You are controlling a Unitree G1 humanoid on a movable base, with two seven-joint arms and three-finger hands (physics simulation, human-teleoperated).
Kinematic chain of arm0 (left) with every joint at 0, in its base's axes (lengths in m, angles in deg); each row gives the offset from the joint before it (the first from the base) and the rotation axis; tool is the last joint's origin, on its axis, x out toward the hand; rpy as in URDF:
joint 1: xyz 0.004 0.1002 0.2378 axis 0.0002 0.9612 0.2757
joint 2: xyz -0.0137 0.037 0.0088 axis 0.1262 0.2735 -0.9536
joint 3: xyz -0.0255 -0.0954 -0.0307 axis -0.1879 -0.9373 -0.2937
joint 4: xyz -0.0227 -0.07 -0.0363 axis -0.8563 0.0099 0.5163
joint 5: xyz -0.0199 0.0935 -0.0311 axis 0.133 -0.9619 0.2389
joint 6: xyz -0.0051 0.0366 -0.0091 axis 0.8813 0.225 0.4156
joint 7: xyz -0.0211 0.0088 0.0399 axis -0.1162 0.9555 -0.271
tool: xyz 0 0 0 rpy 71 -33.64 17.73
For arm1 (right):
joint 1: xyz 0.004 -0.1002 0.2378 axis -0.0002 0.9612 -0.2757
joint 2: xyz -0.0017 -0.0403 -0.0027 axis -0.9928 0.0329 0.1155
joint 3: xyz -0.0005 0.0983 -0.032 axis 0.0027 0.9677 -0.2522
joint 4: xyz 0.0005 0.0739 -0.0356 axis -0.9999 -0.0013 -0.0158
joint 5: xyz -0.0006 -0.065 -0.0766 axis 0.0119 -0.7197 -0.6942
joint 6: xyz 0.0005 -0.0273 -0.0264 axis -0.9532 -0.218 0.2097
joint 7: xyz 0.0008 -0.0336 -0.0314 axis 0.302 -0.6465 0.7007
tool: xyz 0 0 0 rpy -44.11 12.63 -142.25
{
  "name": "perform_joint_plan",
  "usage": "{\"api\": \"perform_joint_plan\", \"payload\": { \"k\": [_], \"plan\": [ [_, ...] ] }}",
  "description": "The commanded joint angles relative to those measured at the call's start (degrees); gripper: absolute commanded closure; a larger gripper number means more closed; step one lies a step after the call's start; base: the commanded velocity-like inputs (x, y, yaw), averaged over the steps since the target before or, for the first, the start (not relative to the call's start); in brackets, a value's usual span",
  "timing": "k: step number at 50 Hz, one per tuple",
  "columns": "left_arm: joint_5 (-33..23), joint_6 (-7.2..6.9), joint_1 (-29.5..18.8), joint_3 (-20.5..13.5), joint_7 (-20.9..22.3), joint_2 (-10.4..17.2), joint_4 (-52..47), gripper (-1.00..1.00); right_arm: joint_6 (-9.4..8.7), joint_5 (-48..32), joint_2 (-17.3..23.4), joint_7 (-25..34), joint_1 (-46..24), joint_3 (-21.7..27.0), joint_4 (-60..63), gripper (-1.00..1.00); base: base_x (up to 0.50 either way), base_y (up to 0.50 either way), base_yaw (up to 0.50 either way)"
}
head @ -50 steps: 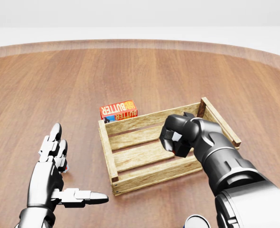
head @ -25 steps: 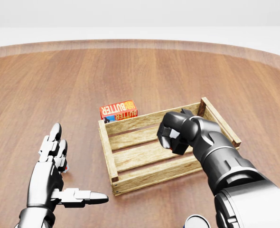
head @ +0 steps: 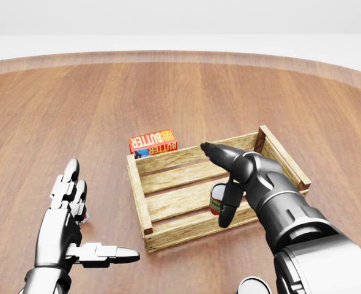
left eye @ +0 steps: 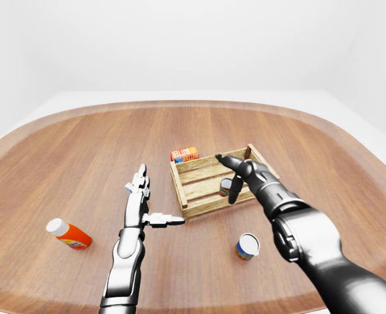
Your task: Pick up the tomato sauce, and put it in the wooden tray.
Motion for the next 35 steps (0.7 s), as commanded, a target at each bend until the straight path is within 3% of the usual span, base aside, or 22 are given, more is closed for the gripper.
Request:
{"api": "perform_joint_plan", "payload": {
  "k": [1, 26, 29, 35],
  "plan": [
    [0.0, 0.06, -0.1, 0.0, 0.0, 0.0, 0.1, -1.0, -1.05, -0.8, 0.3, -1.0, 0.1, -0.8, 0.1, -1.0, 0.0, 0.0, 0.0],
    [0.0, 0.09, -0.1, 0.0, 0.0, 0.0, 0.1, -1.0, -0.47, -1.4, 0.4, -0.8, 0.6, -0.4, 0.0, -1.0, 0.0, 0.0, 0.0],
    [0.1, -0.02, -0.1, -0.1, 0.0, 0.0, 0.1, -1.0, 0.01, -1.3, 0.6, -0.6, 0.0, -0.3, 0.1, -1.0, 0.0, 0.0, 0.0],
    [0.0, -0.04, -0.1, 0.0, 0.0, 0.0, 0.1, -1.0, 2.71, -1.1, 1.7, 0.3, -3.4, -0.6, 0.5, -1.0, 0.0, 0.0, 0.0]
  ]
}}
